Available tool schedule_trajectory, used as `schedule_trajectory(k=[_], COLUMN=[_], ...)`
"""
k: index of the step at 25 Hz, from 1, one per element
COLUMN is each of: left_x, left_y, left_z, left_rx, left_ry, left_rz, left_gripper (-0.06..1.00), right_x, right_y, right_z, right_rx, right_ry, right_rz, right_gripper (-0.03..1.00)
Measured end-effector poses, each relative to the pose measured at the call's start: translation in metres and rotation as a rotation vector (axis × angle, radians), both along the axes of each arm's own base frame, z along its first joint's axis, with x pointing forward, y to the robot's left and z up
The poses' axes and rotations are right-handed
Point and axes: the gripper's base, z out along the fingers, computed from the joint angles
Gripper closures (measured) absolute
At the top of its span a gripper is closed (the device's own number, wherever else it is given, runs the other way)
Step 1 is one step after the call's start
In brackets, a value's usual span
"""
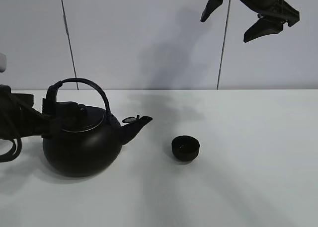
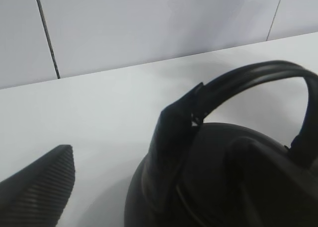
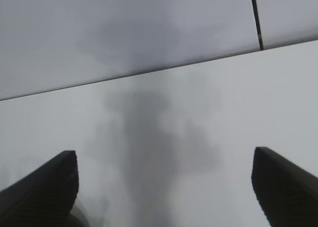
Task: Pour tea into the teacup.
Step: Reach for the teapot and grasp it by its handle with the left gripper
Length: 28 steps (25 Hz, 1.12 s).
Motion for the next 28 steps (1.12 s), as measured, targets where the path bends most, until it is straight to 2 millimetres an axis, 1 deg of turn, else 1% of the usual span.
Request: schedule_trajectory(k=[5,14,20,28], left_x=[0.005,0.006,0.012,0.021], left_y=[0.004,0.006,0.009,0.008], left_z=[0.002,0.002,0.004,0.01], left_rx=[-0.005,-0.005,-0.011,-0.021], left_ry=[-0.012,-0.013,-0.03,-0.064], left_rz=[0.022,0.034,0.053,0.054], left_gripper=[0.28,0.29,0.29,0.29], right_x=[0.0,0.0,0.0,0.0], right_y=[0.0,0.0,0.0,0.0], right_z=[0.0,0.0,0.0,0.0], right_rx=[0.0,0.0,0.0,0.0], right_ry=[0.0,0.0,0.0,0.0], right_rz=[0.0,0.0,0.0,0.0], right_gripper=[0.31,0.31,0.31,0.31])
